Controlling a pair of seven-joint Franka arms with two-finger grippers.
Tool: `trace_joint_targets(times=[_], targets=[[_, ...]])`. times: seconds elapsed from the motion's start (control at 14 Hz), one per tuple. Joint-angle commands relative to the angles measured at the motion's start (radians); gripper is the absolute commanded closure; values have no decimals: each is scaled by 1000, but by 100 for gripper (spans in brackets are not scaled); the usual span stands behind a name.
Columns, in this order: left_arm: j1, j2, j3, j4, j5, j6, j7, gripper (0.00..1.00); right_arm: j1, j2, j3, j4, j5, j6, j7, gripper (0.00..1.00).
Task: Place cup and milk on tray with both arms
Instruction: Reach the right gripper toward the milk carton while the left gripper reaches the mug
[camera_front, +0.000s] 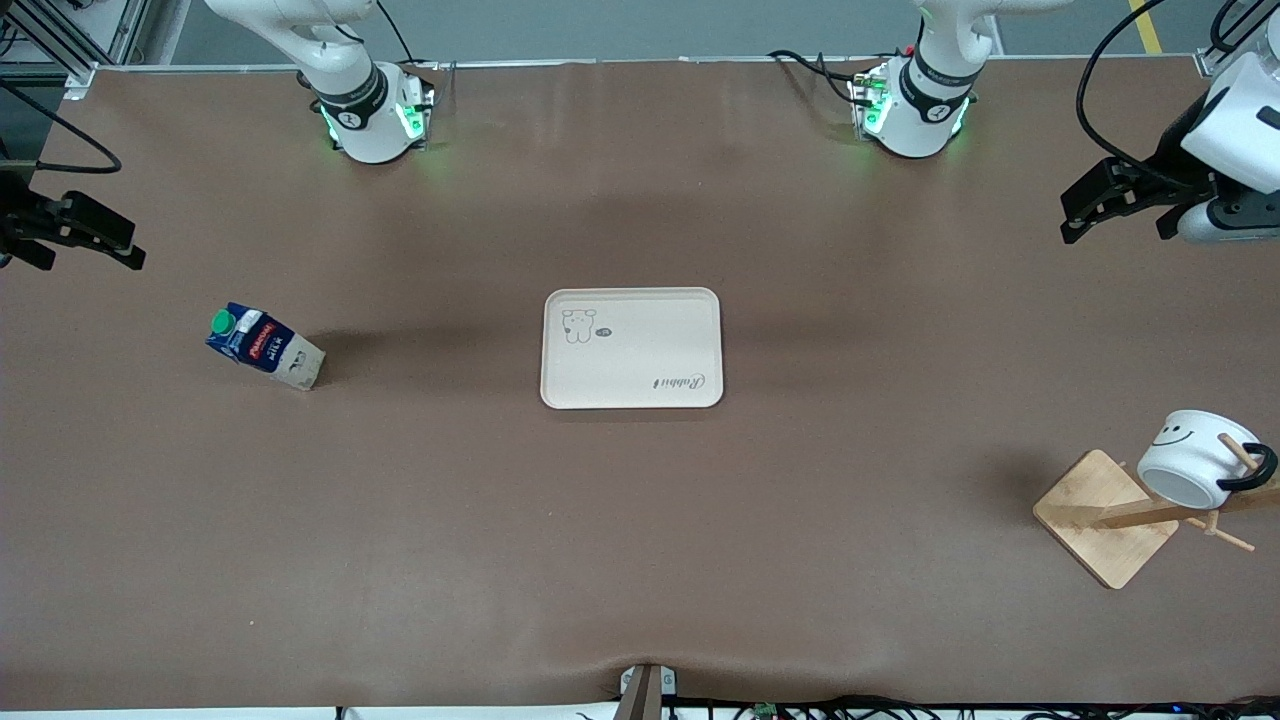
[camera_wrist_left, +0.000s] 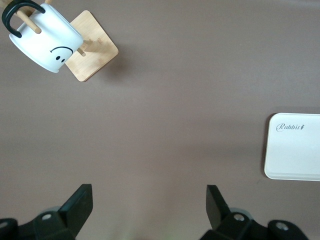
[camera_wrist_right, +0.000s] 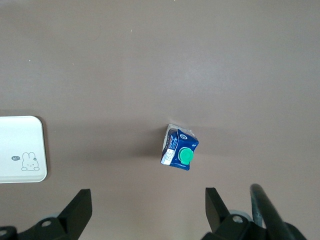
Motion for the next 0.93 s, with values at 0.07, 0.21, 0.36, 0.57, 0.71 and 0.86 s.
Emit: trace_joint_targets(times=[0.07, 0.21, 0.36, 0.57, 0.71, 0.86], targets=[[12, 11, 9, 28, -5, -24, 15, 0, 4, 12, 2, 29, -7, -14, 16, 0], [23, 11, 14, 29, -10, -24, 15, 0, 4, 12, 2, 31, -5, -14, 14, 0], [61, 27, 14, 34, -17, -10, 15, 0, -2, 12, 2, 31, -7, -13, 19, 0], [139, 24, 14, -3, -17, 63, 9, 0, -10, 34, 1, 31, -4, -10, 19, 0], [228, -18, 9, -120, -72, 201, 4, 0, -5, 42, 1, 29, -5, -14, 13, 0], [252, -63, 9, -245, -121, 349, -51, 0, -1, 51, 1, 29, -5, -19, 13, 0]])
